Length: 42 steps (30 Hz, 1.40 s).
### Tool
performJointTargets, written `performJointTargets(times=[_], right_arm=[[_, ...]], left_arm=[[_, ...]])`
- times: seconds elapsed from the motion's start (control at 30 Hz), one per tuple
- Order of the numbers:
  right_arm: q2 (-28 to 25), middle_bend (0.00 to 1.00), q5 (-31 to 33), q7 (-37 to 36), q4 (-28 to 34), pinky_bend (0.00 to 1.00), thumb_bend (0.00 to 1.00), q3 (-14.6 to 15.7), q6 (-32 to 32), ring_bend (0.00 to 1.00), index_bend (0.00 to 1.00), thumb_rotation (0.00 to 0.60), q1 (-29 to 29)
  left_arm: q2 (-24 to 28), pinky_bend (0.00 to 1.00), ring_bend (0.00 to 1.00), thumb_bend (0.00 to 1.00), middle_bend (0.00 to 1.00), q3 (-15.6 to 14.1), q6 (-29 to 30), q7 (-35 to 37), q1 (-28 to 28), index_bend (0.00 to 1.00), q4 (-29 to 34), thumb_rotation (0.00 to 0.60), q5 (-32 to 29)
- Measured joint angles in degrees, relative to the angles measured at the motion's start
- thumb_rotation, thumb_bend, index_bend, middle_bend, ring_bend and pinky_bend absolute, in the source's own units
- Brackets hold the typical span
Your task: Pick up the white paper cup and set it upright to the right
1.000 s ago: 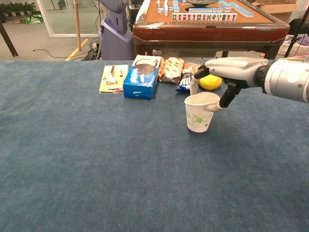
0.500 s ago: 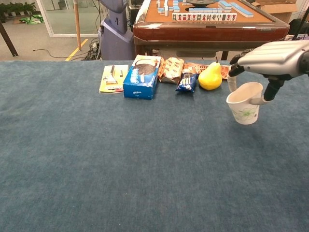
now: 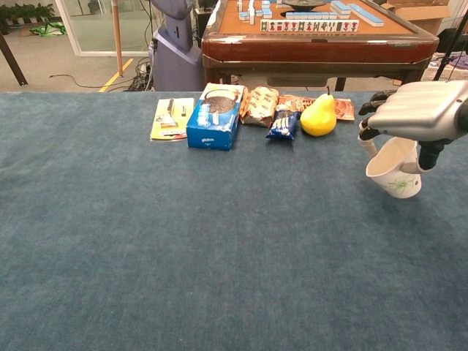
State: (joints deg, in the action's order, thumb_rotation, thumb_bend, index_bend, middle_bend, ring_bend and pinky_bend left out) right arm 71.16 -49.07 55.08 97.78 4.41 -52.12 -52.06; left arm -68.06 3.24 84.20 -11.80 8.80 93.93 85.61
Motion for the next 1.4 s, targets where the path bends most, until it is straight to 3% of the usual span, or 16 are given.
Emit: performJointTargets(times=[0.27, 0.37, 0.67, 0.83, 1.13, 1.4], right_arm=[[1.5, 0.08, 1.9, -0.3, 0.8, 0.0, 0.18, -0.1, -0.2, 0.0, 0.04, 0.6, -0.5], [1.6, 0.04, 2.0, -1.9, 1.3, 0.0, 0.16, -0.6, -0.4, 0.0, 0.0, 0.6, -0.4], [1.1, 0.05, -1.5, -10.2, 1.7, 0.0, 0.15, -2.2, -2.2, 0.0, 0.01, 0.6, 1.9], [0.4, 0.08, -4.7, -19.2, 0.4, 0.0, 0.15, -3.2, -3.6, 0.0, 0.12, 0.6, 4.9], [1.2, 0.13, -11.0, -36.1, -7.7, 0.0, 0.16, -4.8, -4.1, 0.0, 0.24, 0.6, 10.6], [4.8, 0.15, -15.4, -45.7, -16.0, 0.0, 0.17, -6.4, -1.9, 0.0, 0.26, 0.6, 12.6]], left_arm=[[0.1, 0.14, 0.16, 0.15, 0.13, -0.1, 0.0, 0.0, -0.1, 0.22, 0.0, 0.6, 0.0], [0.2, 0.14, 0.16, 0.15, 0.13, -0.2, -0.1, -0.1, -0.1, 0.22, 0.1, 0.6, 0.0], [0.2, 0.14, 0.16, 0.15, 0.13, -0.2, -0.1, -0.2, -0.2, 0.22, 0.2, 0.6, 0.0], [0.1, 0.14, 0.16, 0.15, 0.13, -0.1, -0.3, -0.4, 0.0, 0.22, 0.2, 0.6, -0.2], [-0.4, 0.14, 0.16, 0.15, 0.13, -0.1, -0.9, -1.0, 0.4, 0.22, 0.5, 0.6, 0.1], [-0.3, 0.14, 0.16, 0.15, 0.13, -0.3, -0.7, -1.3, 0.2, 0.22, 0.8, 0.6, -0.2]])
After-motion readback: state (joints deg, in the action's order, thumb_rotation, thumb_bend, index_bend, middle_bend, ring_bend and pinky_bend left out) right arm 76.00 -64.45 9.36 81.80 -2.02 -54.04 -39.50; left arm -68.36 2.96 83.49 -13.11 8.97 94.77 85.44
